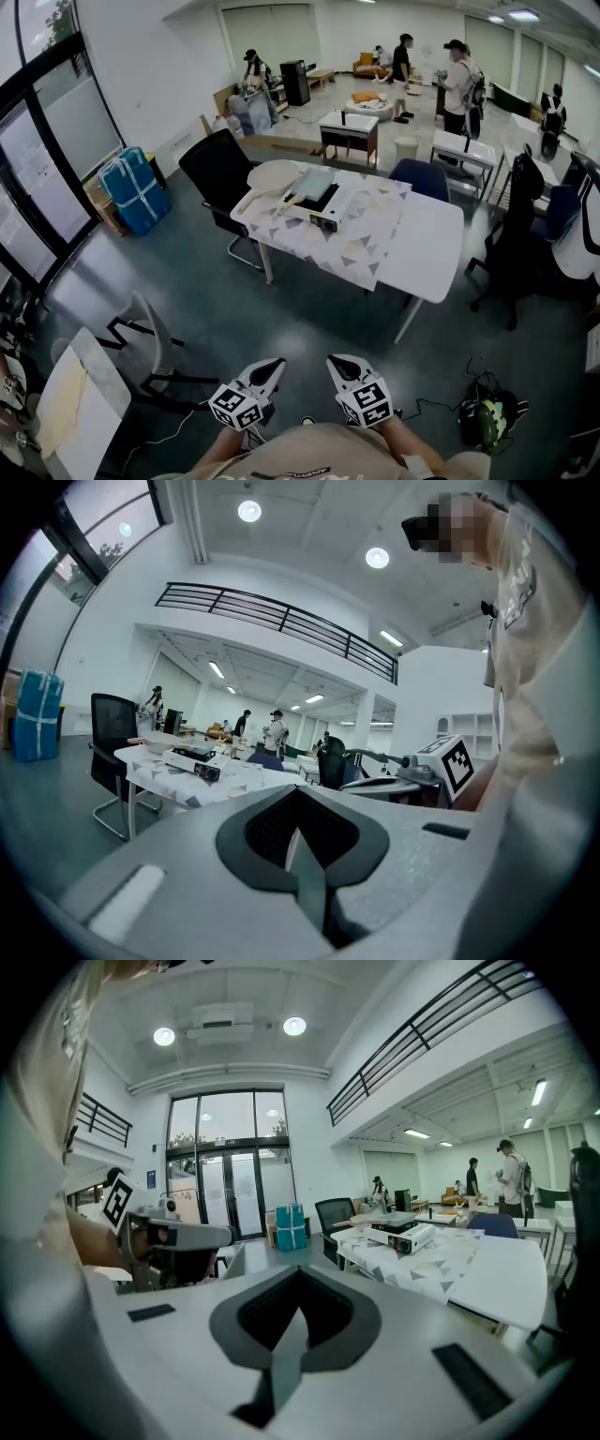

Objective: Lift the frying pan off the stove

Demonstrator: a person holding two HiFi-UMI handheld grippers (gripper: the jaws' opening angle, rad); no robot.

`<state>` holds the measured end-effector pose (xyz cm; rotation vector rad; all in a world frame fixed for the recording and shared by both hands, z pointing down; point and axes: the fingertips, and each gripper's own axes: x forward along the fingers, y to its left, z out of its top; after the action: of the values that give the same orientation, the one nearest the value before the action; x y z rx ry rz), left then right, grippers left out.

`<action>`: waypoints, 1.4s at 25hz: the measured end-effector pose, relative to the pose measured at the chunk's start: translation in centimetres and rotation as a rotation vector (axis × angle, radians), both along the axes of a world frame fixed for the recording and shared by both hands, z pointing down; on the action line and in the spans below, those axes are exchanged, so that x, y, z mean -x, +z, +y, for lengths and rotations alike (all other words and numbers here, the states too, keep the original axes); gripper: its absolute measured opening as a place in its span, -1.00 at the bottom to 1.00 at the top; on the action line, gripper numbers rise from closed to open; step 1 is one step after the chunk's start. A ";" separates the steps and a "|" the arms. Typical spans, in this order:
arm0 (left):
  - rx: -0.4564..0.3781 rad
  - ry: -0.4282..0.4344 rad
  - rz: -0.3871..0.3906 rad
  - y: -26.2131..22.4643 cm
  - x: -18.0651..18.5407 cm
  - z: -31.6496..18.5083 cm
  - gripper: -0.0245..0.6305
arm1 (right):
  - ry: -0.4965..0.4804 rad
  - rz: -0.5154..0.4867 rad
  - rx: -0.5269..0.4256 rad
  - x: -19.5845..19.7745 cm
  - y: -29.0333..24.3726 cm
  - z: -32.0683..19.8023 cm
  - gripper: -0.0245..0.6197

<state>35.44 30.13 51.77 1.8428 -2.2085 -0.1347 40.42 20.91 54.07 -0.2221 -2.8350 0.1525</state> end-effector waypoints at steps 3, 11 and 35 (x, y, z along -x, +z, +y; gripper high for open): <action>-0.008 -0.008 -0.005 -0.2 0.2 0.1 -0.93 | 0.013 0.006 0.010 0.3 0.2 -0.5 -0.94; 0.013 -0.034 0.014 0.6 1.8 2.2 -0.93 | 0.000 0.009 -0.011 1.9 0.4 0.5 -0.94; 0.034 -0.026 0.213 6.8 9.5 -1.7 -0.93 | 0.041 0.119 -0.004 8.0 4.8 -2.0 -0.93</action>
<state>25.98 28.45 58.61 1.6966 -2.0759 -0.2835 32.43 18.86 58.83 -0.1486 -2.7220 0.1637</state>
